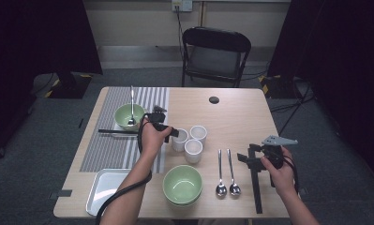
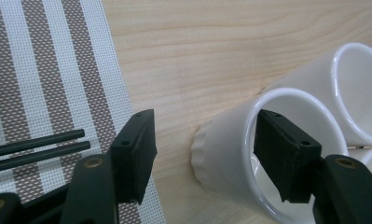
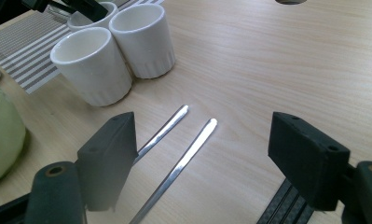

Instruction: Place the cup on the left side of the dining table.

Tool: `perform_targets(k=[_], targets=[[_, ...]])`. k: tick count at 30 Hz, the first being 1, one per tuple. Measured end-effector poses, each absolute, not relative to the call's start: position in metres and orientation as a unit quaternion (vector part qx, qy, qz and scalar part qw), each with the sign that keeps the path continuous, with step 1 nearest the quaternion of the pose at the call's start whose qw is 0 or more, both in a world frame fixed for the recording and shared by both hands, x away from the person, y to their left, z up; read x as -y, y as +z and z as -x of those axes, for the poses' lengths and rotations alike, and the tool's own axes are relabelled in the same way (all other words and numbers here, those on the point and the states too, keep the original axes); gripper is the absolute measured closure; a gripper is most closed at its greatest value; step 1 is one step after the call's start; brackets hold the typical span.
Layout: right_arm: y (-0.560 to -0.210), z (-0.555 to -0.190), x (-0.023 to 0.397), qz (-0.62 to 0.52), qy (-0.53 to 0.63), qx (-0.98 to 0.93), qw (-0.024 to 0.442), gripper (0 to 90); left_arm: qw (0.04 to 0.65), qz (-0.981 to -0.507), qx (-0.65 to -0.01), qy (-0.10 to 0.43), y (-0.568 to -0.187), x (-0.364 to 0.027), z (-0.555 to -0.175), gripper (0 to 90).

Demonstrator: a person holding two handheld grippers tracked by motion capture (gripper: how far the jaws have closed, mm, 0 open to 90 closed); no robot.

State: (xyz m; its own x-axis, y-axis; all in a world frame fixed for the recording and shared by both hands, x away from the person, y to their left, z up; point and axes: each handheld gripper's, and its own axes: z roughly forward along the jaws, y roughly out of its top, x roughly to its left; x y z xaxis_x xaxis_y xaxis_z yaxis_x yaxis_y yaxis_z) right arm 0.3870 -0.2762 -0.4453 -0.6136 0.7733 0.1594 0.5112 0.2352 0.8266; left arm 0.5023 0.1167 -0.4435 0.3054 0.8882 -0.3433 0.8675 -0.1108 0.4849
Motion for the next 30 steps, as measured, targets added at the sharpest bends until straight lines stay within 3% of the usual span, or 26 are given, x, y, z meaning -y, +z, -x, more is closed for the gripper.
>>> perform_targets(k=[30], targets=[[-0.446,-0.387,0.276,-0.415,0.456,-0.775,0.142,22.9,0.301,-0.736,-0.607,-0.003,-0.458,-0.106,-0.503,62.3]])
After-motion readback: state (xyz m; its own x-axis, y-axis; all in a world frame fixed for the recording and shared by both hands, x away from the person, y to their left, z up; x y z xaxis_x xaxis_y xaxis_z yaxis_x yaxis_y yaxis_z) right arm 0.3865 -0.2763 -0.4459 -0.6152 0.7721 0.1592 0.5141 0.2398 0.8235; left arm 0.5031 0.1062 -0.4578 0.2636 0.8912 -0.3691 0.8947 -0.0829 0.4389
